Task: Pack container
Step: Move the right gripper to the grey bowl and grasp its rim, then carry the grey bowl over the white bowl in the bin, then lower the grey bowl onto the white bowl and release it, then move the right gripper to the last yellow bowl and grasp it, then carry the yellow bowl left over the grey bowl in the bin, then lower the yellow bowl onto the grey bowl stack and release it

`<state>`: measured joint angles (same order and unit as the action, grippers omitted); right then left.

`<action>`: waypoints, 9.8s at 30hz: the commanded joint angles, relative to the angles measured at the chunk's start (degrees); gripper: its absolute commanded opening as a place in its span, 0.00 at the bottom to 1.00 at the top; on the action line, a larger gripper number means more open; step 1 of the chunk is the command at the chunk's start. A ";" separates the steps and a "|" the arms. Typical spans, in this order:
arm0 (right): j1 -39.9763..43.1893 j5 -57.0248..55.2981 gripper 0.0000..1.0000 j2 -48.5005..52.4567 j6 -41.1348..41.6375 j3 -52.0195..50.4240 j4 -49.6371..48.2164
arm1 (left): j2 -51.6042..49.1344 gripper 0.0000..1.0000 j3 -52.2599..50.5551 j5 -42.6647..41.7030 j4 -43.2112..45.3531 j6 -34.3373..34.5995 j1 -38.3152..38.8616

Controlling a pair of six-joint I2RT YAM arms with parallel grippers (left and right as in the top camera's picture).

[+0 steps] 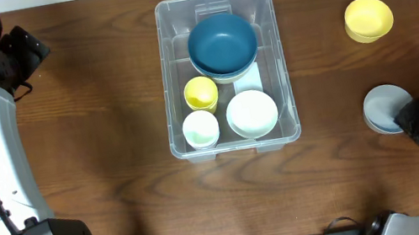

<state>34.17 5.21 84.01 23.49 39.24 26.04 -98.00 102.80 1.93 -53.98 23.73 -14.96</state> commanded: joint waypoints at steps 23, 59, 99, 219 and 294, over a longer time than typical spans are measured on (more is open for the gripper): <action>-12.09 5.81 0.01 -6.34 -5.31 16.63 15.87 | -0.11 0.98 0.55 0.70 -0.22 -0.57 -0.24; -63.10 -13.29 0.01 12.44 -4.85 46.27 30.10 | -0.11 0.98 0.55 0.70 -0.22 -0.57 -0.24; -55.08 -12.31 0.50 12.46 -5.22 49.81 32.04 | -0.11 0.98 0.55 0.70 -0.22 -0.57 -0.24; -61.70 -12.48 0.05 5.99 -9.25 55.41 43.89 | -0.11 0.98 0.55 0.70 -0.22 -0.57 -0.24; -61.46 -6.40 0.47 12.37 -31.52 37.73 25.57 | -0.11 0.98 0.55 0.70 -0.22 -0.57 -0.24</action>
<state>-27.18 -1.91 96.18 -6.17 77.78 52.40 -98.00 102.78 1.93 -53.98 23.73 -14.96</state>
